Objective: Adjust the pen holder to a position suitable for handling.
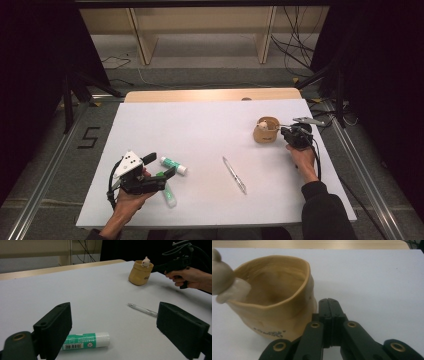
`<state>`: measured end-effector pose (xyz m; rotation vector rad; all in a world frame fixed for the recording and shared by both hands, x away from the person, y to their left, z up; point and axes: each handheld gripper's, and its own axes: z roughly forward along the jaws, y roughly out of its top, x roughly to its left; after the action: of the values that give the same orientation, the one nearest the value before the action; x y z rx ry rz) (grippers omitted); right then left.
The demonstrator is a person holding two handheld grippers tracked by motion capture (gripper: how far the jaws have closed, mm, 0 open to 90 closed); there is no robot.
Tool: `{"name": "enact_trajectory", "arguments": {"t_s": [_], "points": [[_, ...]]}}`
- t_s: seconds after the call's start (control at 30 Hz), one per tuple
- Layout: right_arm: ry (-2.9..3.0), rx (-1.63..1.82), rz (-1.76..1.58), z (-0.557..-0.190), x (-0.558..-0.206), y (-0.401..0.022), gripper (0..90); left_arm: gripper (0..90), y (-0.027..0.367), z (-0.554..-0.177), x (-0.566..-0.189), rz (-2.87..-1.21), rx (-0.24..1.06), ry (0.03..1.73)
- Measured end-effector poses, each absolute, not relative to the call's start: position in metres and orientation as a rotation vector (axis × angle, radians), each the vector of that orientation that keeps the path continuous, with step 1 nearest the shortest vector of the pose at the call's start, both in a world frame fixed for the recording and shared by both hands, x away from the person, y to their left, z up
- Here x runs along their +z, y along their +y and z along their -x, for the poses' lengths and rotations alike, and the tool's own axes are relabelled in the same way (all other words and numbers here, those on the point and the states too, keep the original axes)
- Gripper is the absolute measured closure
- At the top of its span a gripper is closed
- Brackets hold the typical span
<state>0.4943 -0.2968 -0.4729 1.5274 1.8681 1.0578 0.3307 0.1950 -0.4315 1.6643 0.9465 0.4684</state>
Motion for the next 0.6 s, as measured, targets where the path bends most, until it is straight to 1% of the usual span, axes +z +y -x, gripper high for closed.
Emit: {"name": "enact_trajectory", "arguments": {"t_s": [0.23, 0.6], "points": [[1.906, 1.039, -1.531, -0.505, -0.479, -0.295, 90.0, 12.6, 0.196, -0.331, -0.431, -1.668, 0.463, 0.944], [1.934, 1.030, -1.515, -0.507, -0.483, -0.293, 90.0, 12.8, 0.194, -0.331, -0.431, -1.665, 0.461, 0.944]]}}
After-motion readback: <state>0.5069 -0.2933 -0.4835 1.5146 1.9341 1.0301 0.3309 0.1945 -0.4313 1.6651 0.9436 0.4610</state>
